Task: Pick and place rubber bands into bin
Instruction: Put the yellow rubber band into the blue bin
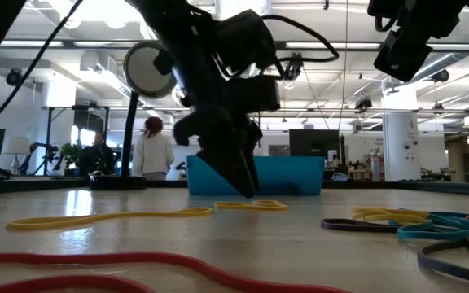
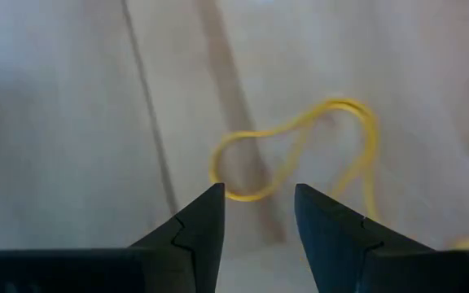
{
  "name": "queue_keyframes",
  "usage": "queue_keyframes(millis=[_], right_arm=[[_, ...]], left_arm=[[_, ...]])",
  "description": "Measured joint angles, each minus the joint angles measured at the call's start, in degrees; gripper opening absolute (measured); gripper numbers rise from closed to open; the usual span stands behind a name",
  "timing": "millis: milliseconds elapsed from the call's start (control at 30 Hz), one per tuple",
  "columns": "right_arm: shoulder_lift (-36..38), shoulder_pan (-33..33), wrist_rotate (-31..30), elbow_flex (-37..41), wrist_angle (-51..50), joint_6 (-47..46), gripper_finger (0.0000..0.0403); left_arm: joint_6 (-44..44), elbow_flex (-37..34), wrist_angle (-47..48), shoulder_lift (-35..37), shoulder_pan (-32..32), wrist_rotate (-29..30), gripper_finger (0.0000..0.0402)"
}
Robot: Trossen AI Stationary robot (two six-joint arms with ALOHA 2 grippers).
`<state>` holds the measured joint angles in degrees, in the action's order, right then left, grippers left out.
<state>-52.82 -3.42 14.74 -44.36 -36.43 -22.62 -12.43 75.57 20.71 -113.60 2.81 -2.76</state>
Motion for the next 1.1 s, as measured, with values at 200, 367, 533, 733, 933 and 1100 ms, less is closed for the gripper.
queue_keyframes(millis=[200,367,533,733,933,1100], right_arm=[[-0.31,-4.09,-3.02,0.03,0.66,-1.74,0.0123],[-0.82,-5.83,-4.84,0.03,0.85,-1.94,0.0119],[-0.92,-5.84,-5.95,0.03,1.44,-1.91,0.0114],[-1.03,-5.85,-5.99,0.03,1.69,-1.91,0.0113],[-0.85,-6.04,-5.94,0.03,2.24,-2.79,0.0114],[-1.02,-6.60,-5.94,0.03,2.40,-3.12,0.0109]], left_arm=[[0.03,2.63,0.73,-0.68,-1.58,-0.01,0.0134],[0.02,3.23,2.26,-0.68,-2.97,-3.95,0.0134],[0.00,3.19,2.08,-0.68,-3.32,-4.38,0.0134],[-1.23,3.34,0.36,-2.44,-3.44,-4.48,0.0134],[-1.53,4.65,0.71,-4.77,-3.22,-6.94,0.0134],[-1.48,4.63,1.66,-4.83,-3.19,-9.81,0.0134]])
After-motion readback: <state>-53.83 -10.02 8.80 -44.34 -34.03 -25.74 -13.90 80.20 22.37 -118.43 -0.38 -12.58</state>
